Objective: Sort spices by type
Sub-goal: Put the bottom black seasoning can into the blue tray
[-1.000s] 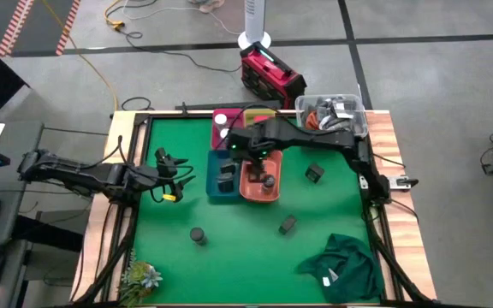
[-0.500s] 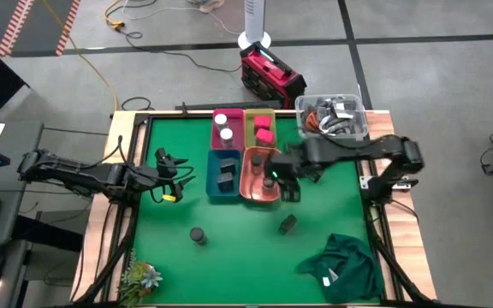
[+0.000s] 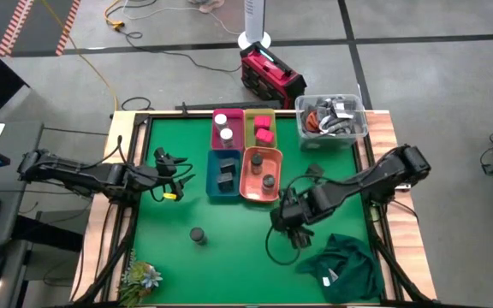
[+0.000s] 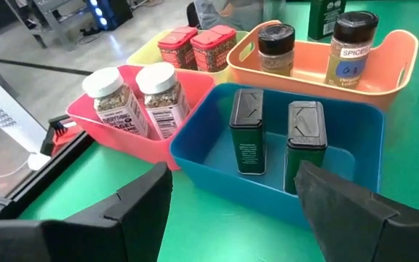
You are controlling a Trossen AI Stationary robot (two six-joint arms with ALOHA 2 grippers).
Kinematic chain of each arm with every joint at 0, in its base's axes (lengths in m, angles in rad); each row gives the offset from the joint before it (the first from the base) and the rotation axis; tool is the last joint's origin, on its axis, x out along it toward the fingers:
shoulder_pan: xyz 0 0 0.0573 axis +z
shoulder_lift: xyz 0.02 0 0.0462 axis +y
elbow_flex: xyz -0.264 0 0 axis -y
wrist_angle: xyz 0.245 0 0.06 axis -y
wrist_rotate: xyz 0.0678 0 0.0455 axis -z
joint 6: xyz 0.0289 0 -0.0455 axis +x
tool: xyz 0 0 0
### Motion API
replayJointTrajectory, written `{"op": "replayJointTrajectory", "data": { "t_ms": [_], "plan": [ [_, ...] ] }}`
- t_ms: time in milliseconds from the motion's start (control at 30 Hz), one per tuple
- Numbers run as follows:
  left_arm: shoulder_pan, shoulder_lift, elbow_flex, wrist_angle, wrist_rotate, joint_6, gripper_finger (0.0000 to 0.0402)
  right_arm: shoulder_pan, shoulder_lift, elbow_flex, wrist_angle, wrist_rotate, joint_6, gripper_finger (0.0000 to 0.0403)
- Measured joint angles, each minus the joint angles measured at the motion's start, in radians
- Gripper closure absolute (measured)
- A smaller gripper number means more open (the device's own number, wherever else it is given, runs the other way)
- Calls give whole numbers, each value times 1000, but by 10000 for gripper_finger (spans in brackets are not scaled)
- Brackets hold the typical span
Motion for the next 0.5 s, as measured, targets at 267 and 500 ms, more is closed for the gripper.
{"op": "replayJointTrajectory", "data": {
  "t_ms": [267,500],
  "plan": [
    [0,0,0,-4,0,-45,120,36,33,0,-63,-2,-80,137],
    [0,0,0,-35,1,-66,120,28,117,-10,-78,75,-211,137]
  ]
}}
